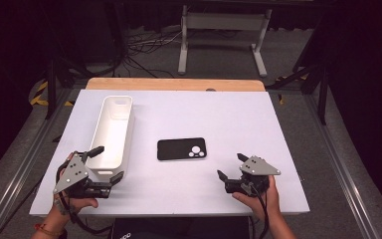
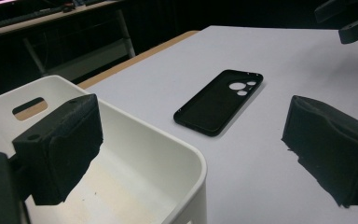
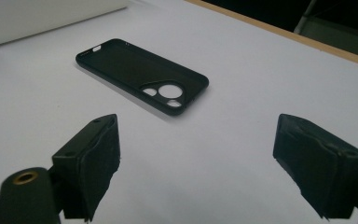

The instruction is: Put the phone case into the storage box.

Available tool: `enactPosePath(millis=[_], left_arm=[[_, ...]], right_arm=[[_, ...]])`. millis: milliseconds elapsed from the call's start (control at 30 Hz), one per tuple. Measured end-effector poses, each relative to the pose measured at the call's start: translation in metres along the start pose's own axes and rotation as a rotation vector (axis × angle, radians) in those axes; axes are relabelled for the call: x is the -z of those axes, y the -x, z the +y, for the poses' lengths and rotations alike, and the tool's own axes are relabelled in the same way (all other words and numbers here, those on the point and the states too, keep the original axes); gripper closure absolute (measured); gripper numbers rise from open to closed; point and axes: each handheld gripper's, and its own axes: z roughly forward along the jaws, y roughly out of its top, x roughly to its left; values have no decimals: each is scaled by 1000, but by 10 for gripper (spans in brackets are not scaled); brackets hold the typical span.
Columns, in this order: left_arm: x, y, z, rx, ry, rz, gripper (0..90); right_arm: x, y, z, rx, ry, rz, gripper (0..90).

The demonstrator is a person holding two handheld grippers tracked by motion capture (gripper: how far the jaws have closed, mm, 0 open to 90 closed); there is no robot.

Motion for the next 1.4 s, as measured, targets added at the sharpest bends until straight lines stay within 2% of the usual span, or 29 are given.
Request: enactPosePath(millis=[133,400,600,633,667,733,767,800,867,967,1000,1033,1133,1233,1400], left_arm=[[-1,-1,0,1,-4,-9,57],[-3,0,-1,5,-6,-17,58],[-3,1,0,-3,-15,-26,61],[-3,1,0,-6,-16,-26,62],[-3,1,0,-5,-17,-29,64],[-5,1,0,2,-15,-31,63],[-5,1,0,-2,-18,-33,64],[-5,1,0,-2,-18,-33,63],[-5,1,0,-6,-24,-30,63],[-5,1,0,-3,-17,-26,63],[-5,1,0,-5,-20,-28,63],[-5,1,0,-6,-19,-29,63],[-5,1,0,-4,-21,-34,63],[-5,0,0,-5,-25,-41,63],[-6,0,0,-3,-26,-46,64]], right_arm=[[-5,5,5,-38,-27,20,158],[-7,13,15,-82,-39,22,179],[-10,14,18,-77,-52,10,230],[-10,14,18,-77,-56,5,251],[-11,15,20,-80,-65,2,308],[-11,15,20,-80,-68,5,331],[-13,15,21,-82,-83,2,382],[-13,15,21,-82,-83,2,382],[-16,13,22,-72,-119,14,514],[-20,12,26,-58,-171,44,657],[-22,11,28,-50,-188,58,693],[-22,11,28,-50,-188,58,693],[-27,8,35,-16,-218,69,836],[-32,7,39,-19,-214,84,896],[-43,5,47,-24,-189,114,900]])
